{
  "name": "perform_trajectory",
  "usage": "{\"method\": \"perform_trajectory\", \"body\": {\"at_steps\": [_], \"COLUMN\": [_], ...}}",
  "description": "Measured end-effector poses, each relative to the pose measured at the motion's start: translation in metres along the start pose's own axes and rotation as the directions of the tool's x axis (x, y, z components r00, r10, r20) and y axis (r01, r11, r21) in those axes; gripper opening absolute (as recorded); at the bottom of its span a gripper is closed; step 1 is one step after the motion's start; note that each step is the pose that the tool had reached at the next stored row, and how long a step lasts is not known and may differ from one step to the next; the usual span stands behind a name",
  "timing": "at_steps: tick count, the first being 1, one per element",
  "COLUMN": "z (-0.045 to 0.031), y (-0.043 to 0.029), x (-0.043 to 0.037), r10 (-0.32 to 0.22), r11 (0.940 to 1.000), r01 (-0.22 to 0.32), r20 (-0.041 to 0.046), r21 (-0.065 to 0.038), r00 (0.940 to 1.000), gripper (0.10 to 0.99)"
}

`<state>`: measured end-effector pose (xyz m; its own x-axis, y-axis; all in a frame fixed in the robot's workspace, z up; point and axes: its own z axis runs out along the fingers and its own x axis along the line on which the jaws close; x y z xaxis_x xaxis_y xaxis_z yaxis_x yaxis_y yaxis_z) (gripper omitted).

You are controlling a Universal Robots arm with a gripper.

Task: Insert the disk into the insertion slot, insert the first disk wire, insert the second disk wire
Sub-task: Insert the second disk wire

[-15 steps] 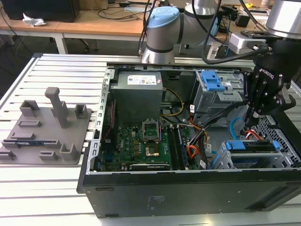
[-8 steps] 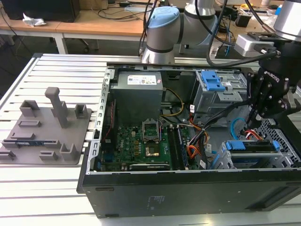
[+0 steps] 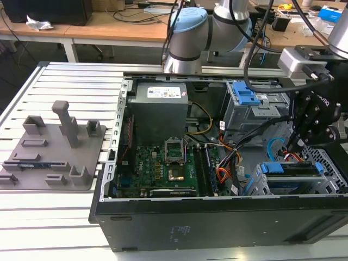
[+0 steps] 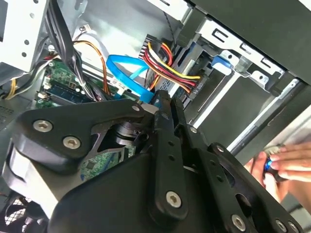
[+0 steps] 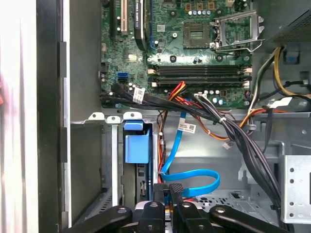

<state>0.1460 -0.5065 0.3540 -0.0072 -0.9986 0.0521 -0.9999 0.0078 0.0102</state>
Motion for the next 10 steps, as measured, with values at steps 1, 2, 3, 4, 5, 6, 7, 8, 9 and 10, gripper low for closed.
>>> {"method": "perform_trajectory", "body": {"at_steps": [1, 2, 3, 4, 5, 6, 7, 8, 9, 10], "z": [0.0003, 0.0005, 0.0008, 0.0010, 0.0011, 0.0012, 0.0012, 0.0013, 0.0013, 0.0012], "y": [0.0000, -0.0001, -0.0001, -0.0001, -0.0001, -0.0001, -0.0002, -0.0002, -0.0002, -0.0002], "x": [0.0029, 0.0049, 0.0071, 0.0090, 0.0114, 0.0135, 0.0143, 0.0143, 0.0144, 0.0144], "r10": [0.000, 0.000, 0.000, 0.000, -0.001, -0.001, 0.000, 0.000, 0.000, 0.000], "r11": [1.0000, 1.0000, 1.0000, 1.0000, 1.0000, 1.0000, 1.0000, 1.0000, 1.0000, 1.0000], "r01": [0.000, 0.000, 0.000, 0.000, 0.001, 0.001, 0.000, 0.000, 0.000, 0.000], "r20": [0.0146, 0.0245, 0.0354, 0.0446, 0.0528, 0.0574, 0.0602, 0.0603, 0.0603, 0.0602], "r21": [0.000, 0.000, 0.000, 0.000, 0.000, 0.000, -0.001, -0.001, -0.001, -0.001], "r00": [0.9999, 0.9997, 0.9994, 0.9990, 0.9986, 0.9984, 0.9982, 0.9982, 0.9982, 0.9982], "gripper": [0.161, 0.161, 0.161, 0.161, 0.161, 0.161, 0.161, 0.161, 0.161, 0.161]}}
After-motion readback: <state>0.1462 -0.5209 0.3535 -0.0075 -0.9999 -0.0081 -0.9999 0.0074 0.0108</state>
